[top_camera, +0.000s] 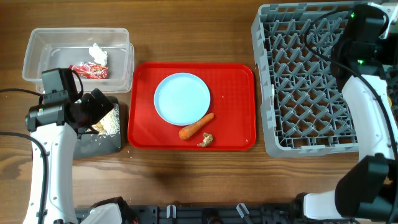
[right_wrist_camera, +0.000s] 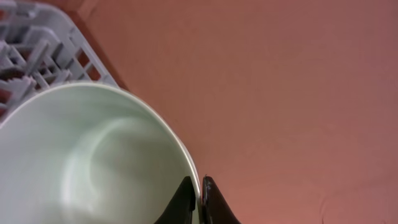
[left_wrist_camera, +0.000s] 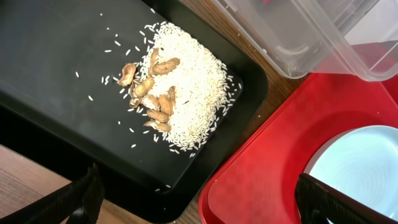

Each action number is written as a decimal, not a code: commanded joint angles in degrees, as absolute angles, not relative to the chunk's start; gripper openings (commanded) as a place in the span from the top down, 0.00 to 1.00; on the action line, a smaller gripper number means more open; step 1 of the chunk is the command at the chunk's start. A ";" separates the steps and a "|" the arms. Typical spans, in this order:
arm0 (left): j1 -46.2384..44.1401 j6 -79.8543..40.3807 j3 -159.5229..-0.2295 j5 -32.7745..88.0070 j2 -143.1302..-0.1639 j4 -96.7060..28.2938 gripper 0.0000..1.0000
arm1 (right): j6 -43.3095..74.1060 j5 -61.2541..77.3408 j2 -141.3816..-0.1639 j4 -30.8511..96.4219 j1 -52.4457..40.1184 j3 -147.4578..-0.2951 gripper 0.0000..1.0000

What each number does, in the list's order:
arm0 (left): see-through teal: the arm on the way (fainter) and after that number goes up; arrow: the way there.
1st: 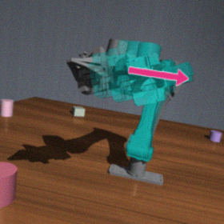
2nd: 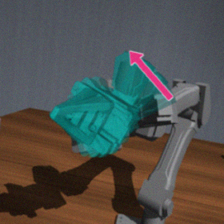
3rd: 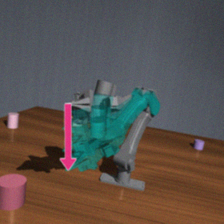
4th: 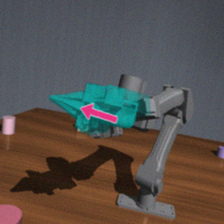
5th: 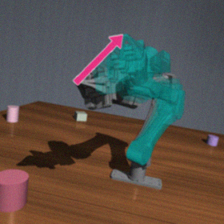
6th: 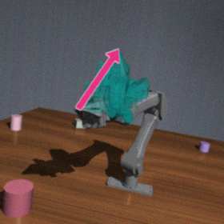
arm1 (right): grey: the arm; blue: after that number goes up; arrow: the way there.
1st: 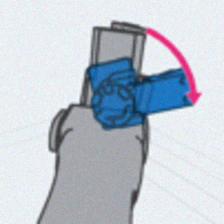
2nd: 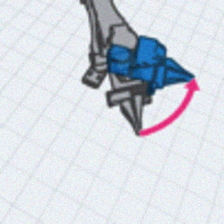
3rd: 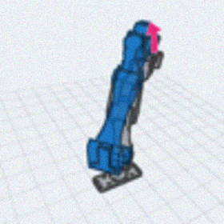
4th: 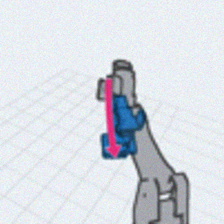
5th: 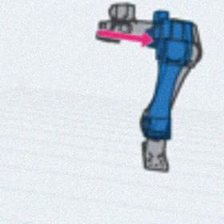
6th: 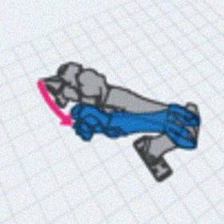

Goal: Sort waste into correct bins and load items into the dishwasher rack
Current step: 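Carry the green bowl with the right gripper into the dish rack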

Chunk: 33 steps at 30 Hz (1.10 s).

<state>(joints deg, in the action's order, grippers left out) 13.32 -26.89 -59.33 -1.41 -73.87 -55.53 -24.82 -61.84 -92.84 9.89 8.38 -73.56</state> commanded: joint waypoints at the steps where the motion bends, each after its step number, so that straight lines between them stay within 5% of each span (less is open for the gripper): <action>1: 13.67 -27.46 -59.59 -0.91 -73.30 -55.55 0.00 | -25.28 -63.64 -97.54 9.41 9.50 -72.44 0.96; 20: 13.67 -27.46 -59.59 -0.89 -73.30 -54.89 0.00 | -21.96 -61.41 -106.41 10.44 2.74 -71.55 0.95; 27: 13.67 -27.46 -59.59 -0.86 -73.30 -54.92 0.00 | -12.12 -59.42 -106.41 17.06 -0.62 -71.55 0.90; 33: 13.67 -27.46 -59.59 -0.89 -73.30 -54.92 0.00 | -2.74 -49.69 -106.39 25.45 -1.13 -71.55 0.63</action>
